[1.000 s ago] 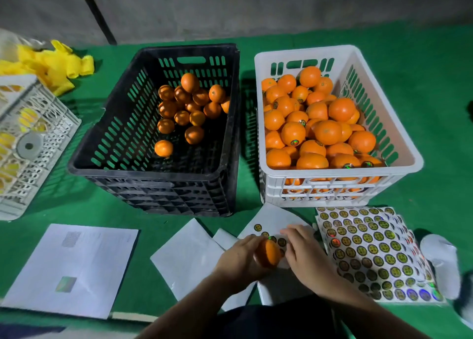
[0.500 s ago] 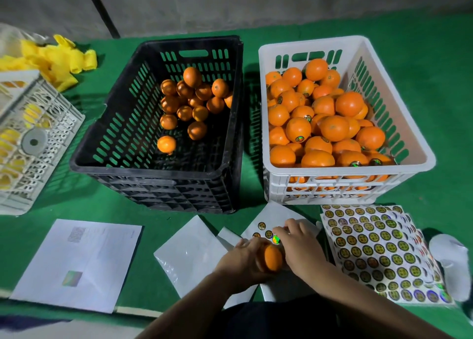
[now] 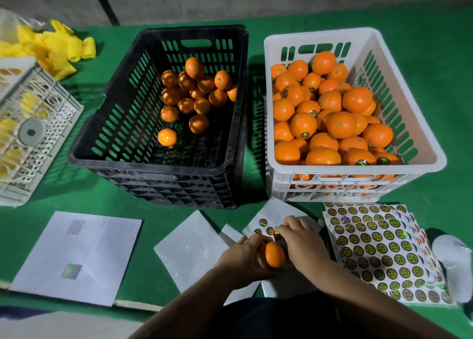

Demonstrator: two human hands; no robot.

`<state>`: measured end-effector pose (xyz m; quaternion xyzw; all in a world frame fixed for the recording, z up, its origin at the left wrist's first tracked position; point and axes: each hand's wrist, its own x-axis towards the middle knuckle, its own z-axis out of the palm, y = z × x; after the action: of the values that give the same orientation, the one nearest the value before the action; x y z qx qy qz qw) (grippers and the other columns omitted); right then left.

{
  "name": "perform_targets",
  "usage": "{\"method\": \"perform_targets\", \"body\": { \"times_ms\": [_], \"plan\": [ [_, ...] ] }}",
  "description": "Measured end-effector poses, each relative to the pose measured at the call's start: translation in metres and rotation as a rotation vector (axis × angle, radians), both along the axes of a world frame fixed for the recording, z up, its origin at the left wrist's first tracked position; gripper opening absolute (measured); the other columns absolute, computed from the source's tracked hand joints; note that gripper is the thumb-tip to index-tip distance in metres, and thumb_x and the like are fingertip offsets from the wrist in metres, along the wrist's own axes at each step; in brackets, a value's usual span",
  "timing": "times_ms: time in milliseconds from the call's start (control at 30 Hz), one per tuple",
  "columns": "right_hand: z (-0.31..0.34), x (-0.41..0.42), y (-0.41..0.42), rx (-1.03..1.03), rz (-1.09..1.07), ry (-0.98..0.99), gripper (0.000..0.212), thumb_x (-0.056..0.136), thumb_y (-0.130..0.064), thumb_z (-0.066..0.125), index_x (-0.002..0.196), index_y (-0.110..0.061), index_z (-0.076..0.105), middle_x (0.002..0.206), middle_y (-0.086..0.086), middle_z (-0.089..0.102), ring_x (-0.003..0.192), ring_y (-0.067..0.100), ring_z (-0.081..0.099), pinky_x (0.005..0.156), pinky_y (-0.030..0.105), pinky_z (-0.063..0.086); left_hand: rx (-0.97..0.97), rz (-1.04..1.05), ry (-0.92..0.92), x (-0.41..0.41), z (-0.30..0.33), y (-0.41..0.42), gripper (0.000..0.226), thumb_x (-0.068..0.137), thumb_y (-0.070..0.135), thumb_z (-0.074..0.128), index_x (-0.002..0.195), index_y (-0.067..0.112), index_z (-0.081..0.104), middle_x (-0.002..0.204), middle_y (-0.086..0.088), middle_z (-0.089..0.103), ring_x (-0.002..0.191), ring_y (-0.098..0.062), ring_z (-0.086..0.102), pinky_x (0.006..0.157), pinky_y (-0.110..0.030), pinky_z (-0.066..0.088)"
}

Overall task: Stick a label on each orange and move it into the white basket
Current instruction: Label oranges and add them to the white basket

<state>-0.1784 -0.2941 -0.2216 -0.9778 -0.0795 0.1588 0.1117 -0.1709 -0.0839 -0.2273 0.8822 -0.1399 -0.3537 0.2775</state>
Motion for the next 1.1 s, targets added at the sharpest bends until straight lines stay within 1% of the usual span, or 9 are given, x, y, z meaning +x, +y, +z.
{"method": "perform_targets", "body": {
  "times_ms": [100,167,333,567,700,800,867,967,1100],
  "plan": [
    [0.002,0.002,0.000,-0.002,0.012,-0.014,0.044,0.098,-0.020,0.056,0.140,-0.033,0.052,0.139,-0.006,0.045,0.130,0.022,0.042,0.102,0.034,0.045,-0.005,-0.002,0.002,0.000,0.001,-0.001,0.086,0.063,0.079,0.076,0.135,0.056,0.034,0.121,0.012,0.055,0.105,-0.011,0.053,0.088,-0.031,0.047],
    [0.004,0.003,0.000,-0.015,0.036,-0.012,0.045,0.096,-0.020,0.059,0.139,-0.032,0.053,0.138,-0.005,0.046,0.130,0.023,0.043,0.103,0.035,0.044,-0.003,-0.004,0.007,0.000,0.001,0.000,0.086,0.064,0.078,0.077,0.135,0.056,0.035,0.128,0.009,0.057,0.108,-0.014,0.056,0.089,-0.032,0.048],
    [0.007,0.001,-0.001,-0.036,0.073,-0.042,0.039,0.097,-0.017,0.057,0.135,-0.029,0.057,0.135,-0.003,0.052,0.125,0.025,0.049,0.102,0.035,0.044,0.004,-0.001,0.005,0.001,0.004,-0.001,0.085,0.065,0.076,0.078,0.135,0.053,0.036,0.130,0.009,0.058,0.116,-0.018,0.059,0.092,-0.034,0.049],
    [0.011,-0.002,0.000,-0.064,0.099,-0.012,0.051,0.088,-0.023,0.072,0.136,-0.029,0.054,0.136,-0.002,0.051,0.124,0.026,0.050,0.103,0.037,0.044,0.026,-0.002,0.017,0.001,0.005,-0.001,0.086,0.066,0.076,0.078,0.136,0.052,0.035,0.133,0.007,0.059,0.118,-0.021,0.059,0.095,-0.037,0.050],
    [0.015,-0.007,-0.001,-0.110,0.111,-0.076,0.044,0.080,-0.016,0.081,0.121,-0.024,0.066,0.120,0.002,0.062,0.103,0.028,0.062,0.085,0.038,0.056,0.027,-0.005,0.021,0.002,0.007,-0.001,0.085,0.068,0.074,0.080,0.136,0.053,0.034,0.134,0.006,0.059,0.120,-0.022,0.059,0.096,-0.037,0.050],
    [0.017,-0.008,-0.002,-0.141,0.153,-0.130,0.044,0.076,-0.017,0.084,0.117,-0.022,0.069,0.114,0.003,0.065,0.094,0.028,0.065,0.075,0.037,0.058,0.029,-0.003,0.019,0.002,0.009,-0.001,0.085,0.069,0.073,0.080,0.137,0.051,0.034,0.134,0.006,0.059,0.120,-0.022,0.059,0.095,-0.037,0.050],
    [0.016,-0.009,-0.005,-0.168,0.189,-0.149,0.042,0.078,-0.018,0.082,0.117,-0.021,0.068,0.111,0.004,0.064,0.092,0.027,0.065,0.073,0.037,0.058,0.035,-0.010,0.018,0.002,0.011,-0.002,0.085,0.070,0.072,0.080,0.139,0.050,0.035,0.136,0.006,0.059,0.121,-0.022,0.058,0.097,-0.038,0.051],
    [0.016,-0.011,-0.009,-0.222,0.241,-0.134,0.042,0.080,-0.024,0.082,0.120,-0.022,0.065,0.115,0.004,0.062,0.094,0.027,0.066,0.076,0.037,0.058,0.045,-0.008,0.024,0.003,0.013,-0.003,0.086,0.070,0.074,0.079,0.140,0.049,0.036,0.136,0.006,0.059,0.121,-0.022,0.059,0.098,-0.039,0.051],
    [0.017,-0.007,-0.010,-0.250,0.261,-0.154,0.045,0.071,-0.022,0.089,0.110,-0.021,0.069,0.108,0.005,0.064,0.084,0.029,0.068,0.070,0.037,0.058,0.045,-0.003,0.030,0.003,0.015,-0.003,0.086,0.069,0.076,0.078,0.140,0.048,0.037,0.136,0.007,0.060,0.120,-0.021,0.059,0.097,-0.039,0.050]
  ]
}}
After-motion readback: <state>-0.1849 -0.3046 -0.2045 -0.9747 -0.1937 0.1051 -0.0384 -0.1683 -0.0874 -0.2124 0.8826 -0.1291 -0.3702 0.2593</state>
